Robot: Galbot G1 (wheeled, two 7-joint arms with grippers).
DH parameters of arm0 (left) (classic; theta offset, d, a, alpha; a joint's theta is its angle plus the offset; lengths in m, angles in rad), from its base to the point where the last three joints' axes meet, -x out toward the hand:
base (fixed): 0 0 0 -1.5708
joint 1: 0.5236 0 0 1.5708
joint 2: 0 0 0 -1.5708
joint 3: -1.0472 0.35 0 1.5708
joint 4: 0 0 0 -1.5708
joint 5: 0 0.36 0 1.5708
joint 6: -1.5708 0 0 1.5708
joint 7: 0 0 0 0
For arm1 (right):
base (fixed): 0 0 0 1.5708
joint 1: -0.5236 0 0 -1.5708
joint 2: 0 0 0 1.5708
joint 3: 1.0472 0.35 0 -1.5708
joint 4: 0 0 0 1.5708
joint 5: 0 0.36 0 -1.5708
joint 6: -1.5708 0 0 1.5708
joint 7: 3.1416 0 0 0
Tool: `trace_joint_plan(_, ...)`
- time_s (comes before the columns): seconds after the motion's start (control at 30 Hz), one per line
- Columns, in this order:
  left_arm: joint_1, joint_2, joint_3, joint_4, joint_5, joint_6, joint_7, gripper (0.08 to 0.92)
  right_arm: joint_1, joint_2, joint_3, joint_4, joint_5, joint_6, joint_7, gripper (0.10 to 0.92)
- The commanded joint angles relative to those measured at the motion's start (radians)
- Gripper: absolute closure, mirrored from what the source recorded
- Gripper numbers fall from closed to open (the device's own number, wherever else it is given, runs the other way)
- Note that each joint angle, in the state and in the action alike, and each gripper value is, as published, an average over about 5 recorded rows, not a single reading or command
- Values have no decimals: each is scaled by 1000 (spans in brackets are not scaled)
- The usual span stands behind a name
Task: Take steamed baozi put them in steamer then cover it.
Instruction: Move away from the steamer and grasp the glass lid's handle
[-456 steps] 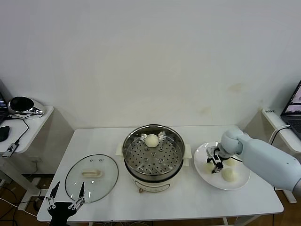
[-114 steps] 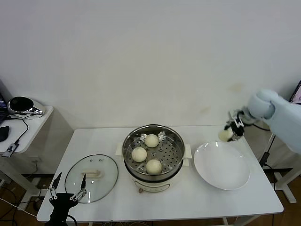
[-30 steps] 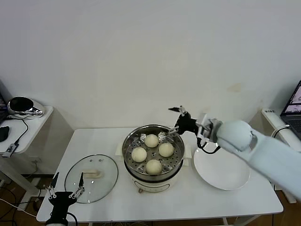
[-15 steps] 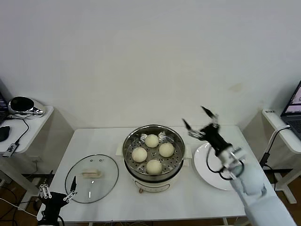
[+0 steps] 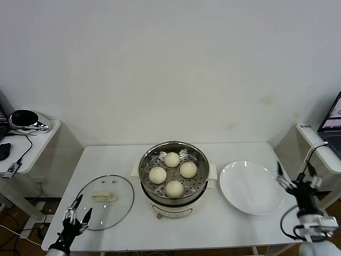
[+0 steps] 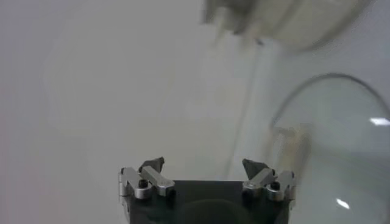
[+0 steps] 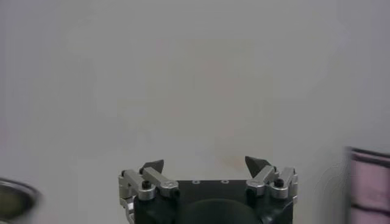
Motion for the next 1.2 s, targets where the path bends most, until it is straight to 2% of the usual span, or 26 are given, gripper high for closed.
trace_joint_plan(0.03, -183, 27, 76, 165, 225, -7, 10, 177, -116, 89, 173, 11, -20, -12, 68, 203)
trace_joint_plan(0.63, -381, 48, 152, 285, 184, 7, 29, 177, -119, 110, 160, -12, -50, -10, 64, 203)
trace_joint_plan(1.03, -423, 38, 177, 352, 141, 1, 36, 177, -124, 117, 141, -15, -61, -9, 57, 203)
trace_joint_plan(1.1, -421, 38, 177, 354, 139, -1, 37, 193, -124, 118, 134, -17, -63, -9, 57, 203)
trace_joint_plan(1.2, -417, 40, 176, 360, 133, -8, 36, 259, -124, 119, 125, -20, -65, -7, 56, 203)
